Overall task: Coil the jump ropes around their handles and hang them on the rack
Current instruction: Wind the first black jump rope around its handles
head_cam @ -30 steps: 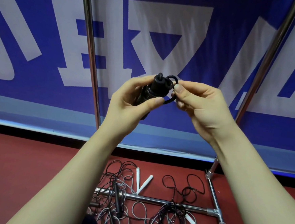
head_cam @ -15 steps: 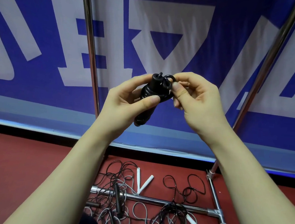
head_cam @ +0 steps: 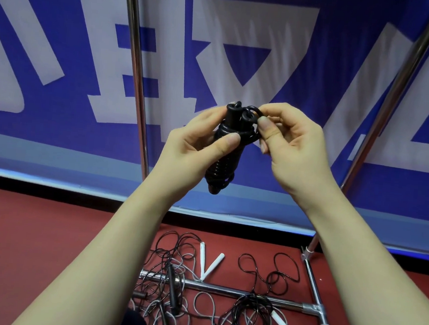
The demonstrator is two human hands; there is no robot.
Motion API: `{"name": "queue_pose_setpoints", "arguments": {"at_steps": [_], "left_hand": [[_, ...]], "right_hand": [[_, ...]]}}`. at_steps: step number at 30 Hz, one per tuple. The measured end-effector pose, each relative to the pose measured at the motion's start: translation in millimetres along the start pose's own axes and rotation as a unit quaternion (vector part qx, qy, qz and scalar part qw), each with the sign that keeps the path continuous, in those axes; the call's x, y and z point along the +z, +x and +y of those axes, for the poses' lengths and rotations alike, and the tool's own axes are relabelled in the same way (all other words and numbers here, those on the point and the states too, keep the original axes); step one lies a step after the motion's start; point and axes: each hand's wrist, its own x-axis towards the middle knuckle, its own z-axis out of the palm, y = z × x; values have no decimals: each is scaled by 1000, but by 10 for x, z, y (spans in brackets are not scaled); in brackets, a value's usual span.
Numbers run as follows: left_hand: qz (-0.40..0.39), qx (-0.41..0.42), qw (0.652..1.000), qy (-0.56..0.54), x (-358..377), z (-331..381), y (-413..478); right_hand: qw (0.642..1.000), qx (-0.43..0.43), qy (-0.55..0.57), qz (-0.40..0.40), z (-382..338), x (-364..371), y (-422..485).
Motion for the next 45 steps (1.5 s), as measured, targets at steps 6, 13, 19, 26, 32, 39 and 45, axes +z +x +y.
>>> {"name": "queue_pose_setpoints", "arguments": {"at_steps": [6,13,19,26,32,39,45], "left_hand": [[5,-34,999,-12,-7,21,9],[-5,-74,996,-40,-71,-44,3],[-49,-93,994,-13,-166,-76,-30],[-24,-132,991,-22,-125,-112,-11],[0,-157,986,-50,133,-85,-15],[-55,-178,982,-18,283,-37,1],[-79,-156,985,-3,276,0,-60]], "right_hand": [[999,20,21,22,39,41,-31],[998,34,46,-1,23,47,1],[990,52,-64,-113,14,-61,12],[991,118,-37,-52,80,8,-17],[944,218,234,80,98,165,14],[935,259,219,100,134,135,-18],[949,248,172,97,117,119,-60]]}}
